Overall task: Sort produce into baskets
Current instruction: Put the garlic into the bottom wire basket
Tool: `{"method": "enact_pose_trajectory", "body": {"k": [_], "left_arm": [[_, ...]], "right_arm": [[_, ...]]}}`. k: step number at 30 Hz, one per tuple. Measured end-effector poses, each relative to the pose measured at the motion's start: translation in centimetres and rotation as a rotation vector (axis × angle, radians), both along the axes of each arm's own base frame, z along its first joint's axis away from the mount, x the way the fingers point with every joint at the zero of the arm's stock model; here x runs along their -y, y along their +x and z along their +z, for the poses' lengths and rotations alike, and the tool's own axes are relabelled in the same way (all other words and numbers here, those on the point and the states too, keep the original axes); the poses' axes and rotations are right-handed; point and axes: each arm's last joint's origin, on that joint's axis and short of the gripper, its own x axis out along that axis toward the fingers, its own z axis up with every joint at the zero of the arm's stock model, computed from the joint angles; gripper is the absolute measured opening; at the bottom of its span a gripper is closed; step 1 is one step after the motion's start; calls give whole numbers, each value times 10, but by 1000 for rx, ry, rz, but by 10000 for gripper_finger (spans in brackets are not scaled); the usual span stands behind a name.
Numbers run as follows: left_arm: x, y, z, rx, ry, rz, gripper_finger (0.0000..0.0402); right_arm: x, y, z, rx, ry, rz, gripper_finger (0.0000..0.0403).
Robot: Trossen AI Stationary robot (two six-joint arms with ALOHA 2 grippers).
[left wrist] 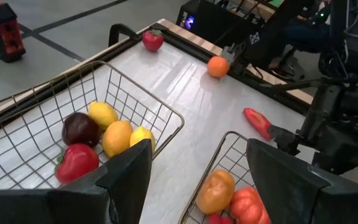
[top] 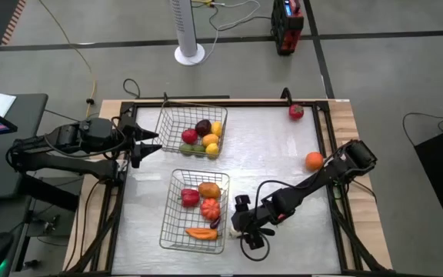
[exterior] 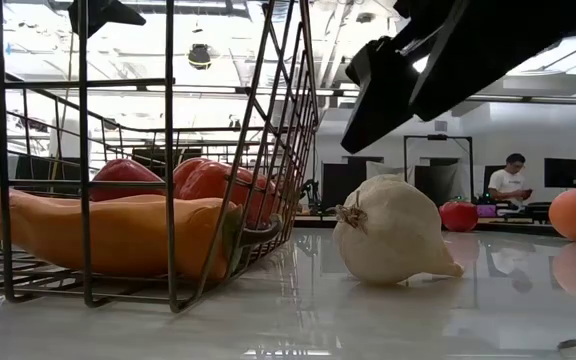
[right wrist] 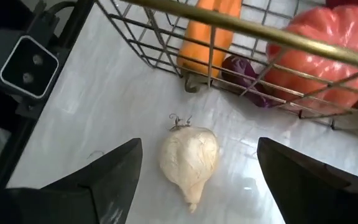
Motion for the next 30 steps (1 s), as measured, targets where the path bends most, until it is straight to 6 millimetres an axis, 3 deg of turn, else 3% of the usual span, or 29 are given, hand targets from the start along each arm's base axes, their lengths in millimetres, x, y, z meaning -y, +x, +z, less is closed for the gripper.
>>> {"method": "enact_pose_trajectory", "body": {"k": [3,11,18,30], "left_arm": [[0,0,0,-4,0,0,249],[0,0,-1,-7,1,0,249],[0,-1,-2,-28,-3,1,249],[0,-1,-2,-26,-5,2,249]], "right_arm": [[0,0,-1,9,-28,32,340],[-6,8,-34,-49,-53,41,324],[-7,9,-41,-45,-84,40,309],[-4,9,-40,-72,-61,24,238]]}}
